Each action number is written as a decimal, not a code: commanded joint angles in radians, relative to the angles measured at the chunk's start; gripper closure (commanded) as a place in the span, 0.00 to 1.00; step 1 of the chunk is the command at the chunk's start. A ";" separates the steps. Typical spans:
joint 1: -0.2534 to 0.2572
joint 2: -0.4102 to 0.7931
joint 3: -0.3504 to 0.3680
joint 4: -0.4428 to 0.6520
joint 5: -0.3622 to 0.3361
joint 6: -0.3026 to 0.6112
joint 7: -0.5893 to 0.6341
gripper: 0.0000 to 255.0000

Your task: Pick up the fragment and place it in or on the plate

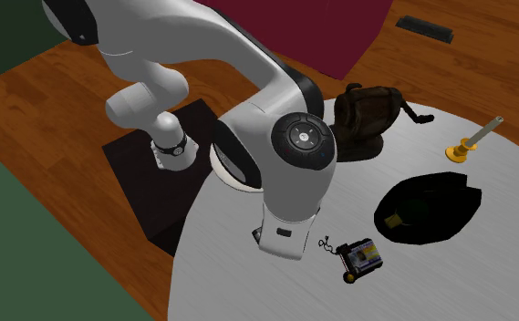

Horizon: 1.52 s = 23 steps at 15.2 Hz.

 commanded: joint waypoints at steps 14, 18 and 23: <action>0.000 -0.010 0.000 0.095 0.001 -0.105 0.000 1.00; 0.000 -0.010 0.000 0.149 0.001 -0.159 0.000 1.00; 0.000 -0.006 0.000 0.215 0.000 -0.221 0.000 1.00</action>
